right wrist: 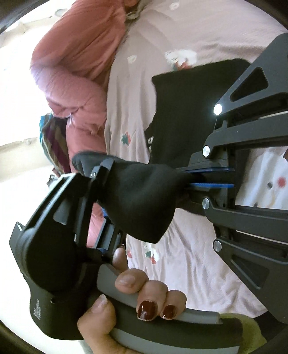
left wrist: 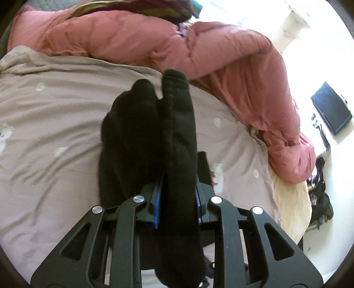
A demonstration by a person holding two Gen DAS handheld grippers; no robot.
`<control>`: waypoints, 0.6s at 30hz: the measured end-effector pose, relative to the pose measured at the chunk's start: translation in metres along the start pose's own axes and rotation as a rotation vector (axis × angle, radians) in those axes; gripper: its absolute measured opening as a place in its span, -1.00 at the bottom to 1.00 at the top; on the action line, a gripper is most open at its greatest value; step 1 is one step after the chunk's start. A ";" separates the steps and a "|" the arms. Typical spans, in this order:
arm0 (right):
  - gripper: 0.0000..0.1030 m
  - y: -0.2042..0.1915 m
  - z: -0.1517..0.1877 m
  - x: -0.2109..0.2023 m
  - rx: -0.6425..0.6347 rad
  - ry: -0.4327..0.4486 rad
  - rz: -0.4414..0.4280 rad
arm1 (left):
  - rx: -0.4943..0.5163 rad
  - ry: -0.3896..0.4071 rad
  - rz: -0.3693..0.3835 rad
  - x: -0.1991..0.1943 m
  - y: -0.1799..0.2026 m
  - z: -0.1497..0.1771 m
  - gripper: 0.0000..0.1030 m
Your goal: Fold small clothes
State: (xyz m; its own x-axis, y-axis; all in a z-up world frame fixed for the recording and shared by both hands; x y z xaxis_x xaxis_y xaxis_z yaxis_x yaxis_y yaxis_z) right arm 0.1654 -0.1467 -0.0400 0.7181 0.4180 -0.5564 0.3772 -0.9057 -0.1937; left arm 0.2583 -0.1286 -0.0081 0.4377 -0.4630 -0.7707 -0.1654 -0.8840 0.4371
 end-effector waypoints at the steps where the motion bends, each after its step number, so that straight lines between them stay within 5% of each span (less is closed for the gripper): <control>1: -0.88 0.006 0.004 -0.003 0.007 0.000 0.006 | 0.009 -0.007 -0.002 0.004 0.006 0.002 -0.71; 9: -0.88 0.050 0.038 -0.004 0.106 -0.083 0.037 | 0.037 -0.114 -0.003 0.063 0.042 0.023 -0.72; 10: -0.88 0.058 0.047 -0.002 0.141 -0.111 0.034 | 0.056 -0.150 0.005 0.074 0.046 0.031 -0.64; 12: -0.87 0.071 0.061 0.003 0.219 -0.164 0.018 | 0.086 -0.208 0.045 0.088 0.056 0.046 0.54; 18: -0.75 0.093 0.087 -0.006 0.381 -0.208 -0.056 | 0.059 -0.124 0.059 0.066 0.037 0.050 0.48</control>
State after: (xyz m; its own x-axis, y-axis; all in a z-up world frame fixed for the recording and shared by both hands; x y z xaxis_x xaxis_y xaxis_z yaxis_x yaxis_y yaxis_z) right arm 0.1456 -0.2400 -0.1246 0.5548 0.4795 -0.6799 0.1418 -0.8597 -0.4906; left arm 0.2367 -0.1957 -0.0663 0.3139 -0.5155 -0.7973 -0.2410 -0.8556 0.4582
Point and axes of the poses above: each gripper's, at about its wrist camera, not at the fingertips, and x roughly the way its jaws point, y to its right, z to its underside, the point moved 9 cm from there along x, roughly the way its jaws point, and after that the axes turned 6 degrees about -y, right-handed, at the moved point
